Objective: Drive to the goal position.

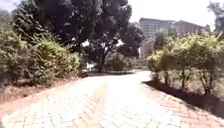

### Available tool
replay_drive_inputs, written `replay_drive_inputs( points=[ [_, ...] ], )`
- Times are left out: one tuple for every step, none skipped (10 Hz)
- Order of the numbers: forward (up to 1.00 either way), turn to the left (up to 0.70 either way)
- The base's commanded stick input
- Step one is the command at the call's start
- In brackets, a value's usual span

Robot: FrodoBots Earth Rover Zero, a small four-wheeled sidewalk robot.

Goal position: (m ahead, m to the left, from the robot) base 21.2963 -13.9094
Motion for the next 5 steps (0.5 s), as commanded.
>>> replay_drive_inputs(
  points=[
    [0.70,0.00],
    [0.70,0.00],
    [0.70,0.00],
    [0.70,0.00],
    [0.70,0.00]
  ],
)
